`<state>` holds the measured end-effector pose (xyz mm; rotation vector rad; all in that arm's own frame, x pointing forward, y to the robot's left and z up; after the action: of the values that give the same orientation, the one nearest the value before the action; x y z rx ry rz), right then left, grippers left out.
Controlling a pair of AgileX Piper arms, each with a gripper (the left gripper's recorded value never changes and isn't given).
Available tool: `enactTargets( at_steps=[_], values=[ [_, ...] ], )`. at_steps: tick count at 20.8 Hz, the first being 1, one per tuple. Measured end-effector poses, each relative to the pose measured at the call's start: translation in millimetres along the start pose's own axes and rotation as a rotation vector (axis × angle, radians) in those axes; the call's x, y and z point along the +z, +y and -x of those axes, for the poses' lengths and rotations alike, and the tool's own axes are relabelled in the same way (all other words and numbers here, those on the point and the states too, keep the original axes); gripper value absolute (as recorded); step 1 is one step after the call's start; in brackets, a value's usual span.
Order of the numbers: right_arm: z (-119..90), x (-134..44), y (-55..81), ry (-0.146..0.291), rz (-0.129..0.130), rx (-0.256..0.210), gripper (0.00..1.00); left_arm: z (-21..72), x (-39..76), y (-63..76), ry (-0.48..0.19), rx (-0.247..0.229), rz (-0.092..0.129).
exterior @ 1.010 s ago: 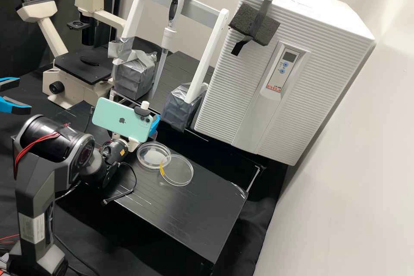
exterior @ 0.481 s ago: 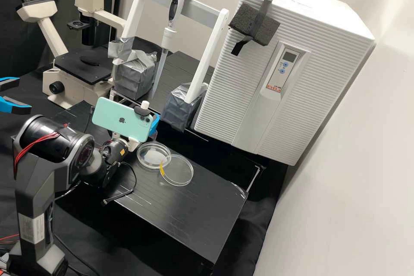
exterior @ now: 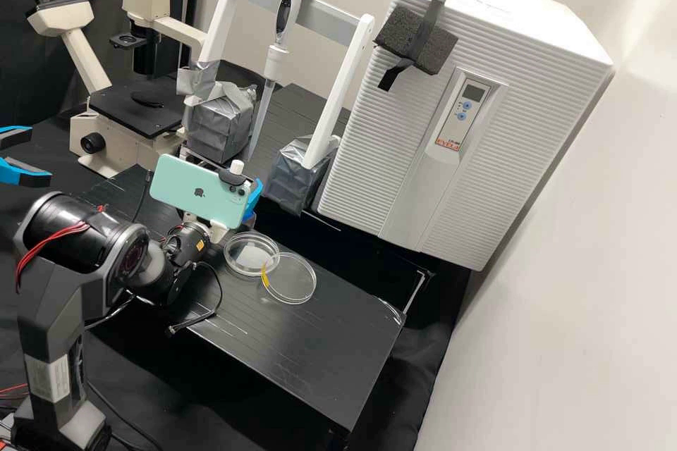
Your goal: Open the bottle
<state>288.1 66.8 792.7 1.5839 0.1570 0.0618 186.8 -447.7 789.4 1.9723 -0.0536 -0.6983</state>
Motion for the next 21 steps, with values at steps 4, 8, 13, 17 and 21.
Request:
enactTargets(
  at_steps=[4,8,13,17,21],
  values=[
    [1,-7.5,7.3,0.027,-0.001,0.026,0.0,-0.7,0.3,0.5,0.003,0.007,-0.009],
    [5,-12.8,11.8,0.045,-0.001,0.041,0.0,-0.7,-0.2,0.9,0.008,0.011,-0.006],
    [23,-12.3,12.0,0.04,-0.001,0.037,0.0,-0.7,-0.3,1.0,0.01,0.012,-0.005],
    [47,-12.5,13.0,0.054,-0.001,0.05,0.0,-0.7,-0.5,1.2,0.012,0.015,-0.004],
    [72,-13.8,12.4,0.082,0.008,0.053,0.0,-0.7,-0.5,1.2,0.012,0.015,-0.004]
  ],
)
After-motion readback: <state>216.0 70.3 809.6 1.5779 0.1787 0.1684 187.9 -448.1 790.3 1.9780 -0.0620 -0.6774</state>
